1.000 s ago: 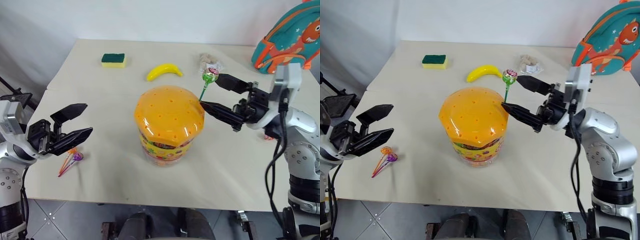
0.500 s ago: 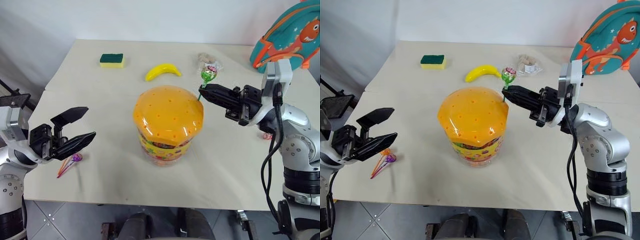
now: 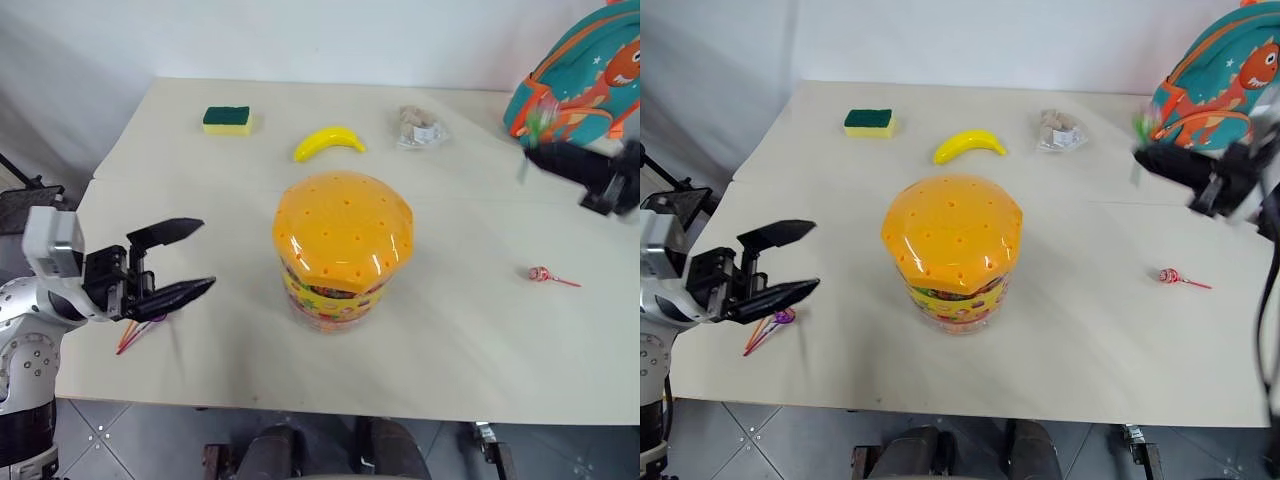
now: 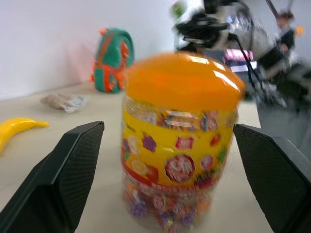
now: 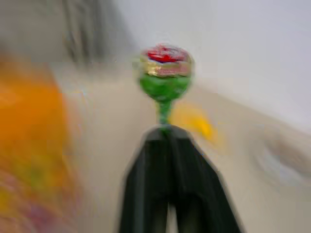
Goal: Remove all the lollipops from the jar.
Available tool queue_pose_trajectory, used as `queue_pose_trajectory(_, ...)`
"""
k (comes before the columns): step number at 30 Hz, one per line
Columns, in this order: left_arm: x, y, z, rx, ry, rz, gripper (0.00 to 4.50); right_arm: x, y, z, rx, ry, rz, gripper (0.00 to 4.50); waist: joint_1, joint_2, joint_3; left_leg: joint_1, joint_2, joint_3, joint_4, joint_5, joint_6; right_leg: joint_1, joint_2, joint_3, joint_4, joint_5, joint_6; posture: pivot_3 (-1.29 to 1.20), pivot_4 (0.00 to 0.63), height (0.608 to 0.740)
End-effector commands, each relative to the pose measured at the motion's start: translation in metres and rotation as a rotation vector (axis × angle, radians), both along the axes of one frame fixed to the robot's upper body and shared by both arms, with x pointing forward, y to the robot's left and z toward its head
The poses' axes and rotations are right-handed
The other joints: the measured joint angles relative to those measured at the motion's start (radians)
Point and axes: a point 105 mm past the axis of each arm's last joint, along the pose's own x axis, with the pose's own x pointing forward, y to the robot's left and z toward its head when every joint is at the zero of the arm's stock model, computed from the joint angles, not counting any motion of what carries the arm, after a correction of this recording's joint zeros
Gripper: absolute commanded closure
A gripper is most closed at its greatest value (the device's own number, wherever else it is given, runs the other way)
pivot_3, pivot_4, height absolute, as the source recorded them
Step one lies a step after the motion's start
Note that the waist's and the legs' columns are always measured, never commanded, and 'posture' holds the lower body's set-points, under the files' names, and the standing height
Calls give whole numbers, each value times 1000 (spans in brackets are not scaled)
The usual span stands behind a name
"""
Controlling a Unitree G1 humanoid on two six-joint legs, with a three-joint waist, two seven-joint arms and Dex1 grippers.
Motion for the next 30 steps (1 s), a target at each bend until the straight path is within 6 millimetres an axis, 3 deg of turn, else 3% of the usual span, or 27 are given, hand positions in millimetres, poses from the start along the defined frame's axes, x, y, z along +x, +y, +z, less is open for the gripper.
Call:
queue_pose_trajectory(1,-3,-6,-8,91,-22,-49,0,9,-32,-20,-148,45,-194,4473,-5,1,0,0,0,1,0,0,0,0,0,0,0,0,0,0,150,740)
queue_pose_trajectory(6,-4,-16,-8,114,-45,-103,0,9,-62,-80,-273,237,-347,4473,-7,2,1,2,3,4,0,1,-1,-2,0,-1,3,0,-1,0,150,740)
queue_pose_trajectory(9,-7,-18,-8,146,-51,-128,0,5,-73,-106,-289,320,-389,4473,-5,3,1,2,3,4,0,1,-1,-2,0,0,2,0,-1,0,150,740)
queue_pose_trajectory(12,-12,-18,-7,165,-52,-144,0,-1,-84,-124,-286,373,-424,4473,-3,3,1,1,3,3,0,1,-1,-1,0,-1,2,0,-1,0,150,740)
queue_pose_trajectory(14,-14,-17,-4,174,-54,-149,0,-6,-87,-127,-273,391,-421,4033,-2,3,1,1,2,3,0,1,-1,-1,0,-1,2,0,0,0,150,740)
queue_pose_trajectory(18,-12,-15,3,150,-61,-127,0,-11,-93,-122,-257,378,-416,2826,-3,3,1,1,2,1,0,1,-1,0,0,0,1,0,0,0,150,740)
queue_pose_trajectory(20,-12,-13,4,141,-48,-111,0,-12,-92,-108,-216,325,-387,2163,-3,4,1,1,2,1,0,1,-1,0,0,0,1,0,0,0,150,740)
queue_pose_trajectory(23,-10,-7,5,121,-24,-68,0,-18,-85,-91,-186,247,-270,1130,-3,4,2,1,2,1,0,1,-1,0,1,0,1,0,0,0,150,740)
queue_pose_trajectory(26,-5,7,2,113,24,8,0,-26,-61,-65,-117,61,-62,57,-3,4,2,1,2,0,0,1,-1,1,1,0,1,0,0,0,150,740)
queue_pose_trajectory(28,0,23,-5,153,30,92,0,-34,-37,-39,3,-122,90,20,-4,3,2,2,2,0,0,1,-1,1,2,-1,1,0,0,0,150,740)
queue_pose_trajectory(30,9,42,-17,213,41,208,0,-42,-17,-30,73,-151,202,20,-5,4,2,4,3,0,0,0,-1,3,2,-1,1,0,0,0,150,740)
